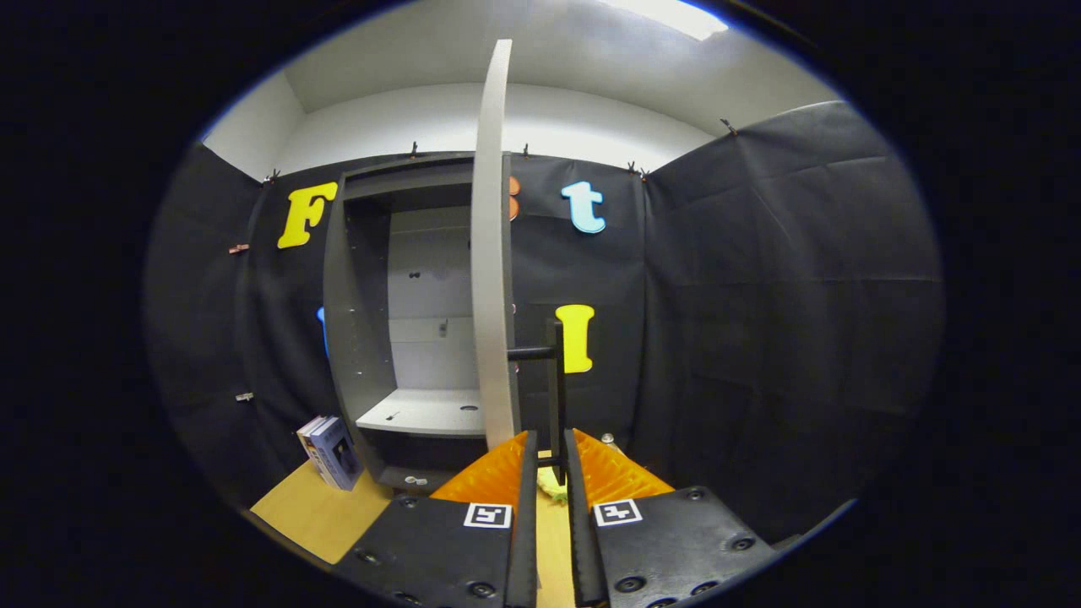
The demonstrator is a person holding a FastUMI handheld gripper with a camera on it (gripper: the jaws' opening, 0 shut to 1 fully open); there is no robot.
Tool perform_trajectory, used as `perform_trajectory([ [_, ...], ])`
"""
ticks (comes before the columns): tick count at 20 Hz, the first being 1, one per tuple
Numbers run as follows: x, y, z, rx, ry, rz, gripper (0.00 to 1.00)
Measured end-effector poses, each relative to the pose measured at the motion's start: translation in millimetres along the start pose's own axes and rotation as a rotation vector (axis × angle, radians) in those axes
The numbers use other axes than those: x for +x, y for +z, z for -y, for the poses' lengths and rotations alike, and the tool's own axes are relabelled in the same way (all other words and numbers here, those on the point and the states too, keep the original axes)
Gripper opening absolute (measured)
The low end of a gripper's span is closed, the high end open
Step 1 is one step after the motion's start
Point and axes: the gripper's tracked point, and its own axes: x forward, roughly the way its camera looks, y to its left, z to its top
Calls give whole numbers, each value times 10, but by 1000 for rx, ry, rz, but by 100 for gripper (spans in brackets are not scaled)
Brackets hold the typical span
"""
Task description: Open the shoe cabinet door, grab the shoes and put them into the shoe cabinet, then close the shoe cabinet door.
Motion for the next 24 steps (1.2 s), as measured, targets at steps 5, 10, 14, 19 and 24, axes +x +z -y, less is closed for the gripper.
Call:
perform_trajectory([
  [5,-172,-53,-160,11,28,-9,21],
  [10,-146,-459,-881,-6,164,-45,21],
  [14,3,-1158,-1448,17,224,-133,21],
  [19,184,-2221,-2027,28,247,-263,21],
  [24,272,-3518,-2323,-1,224,-528,21],
])
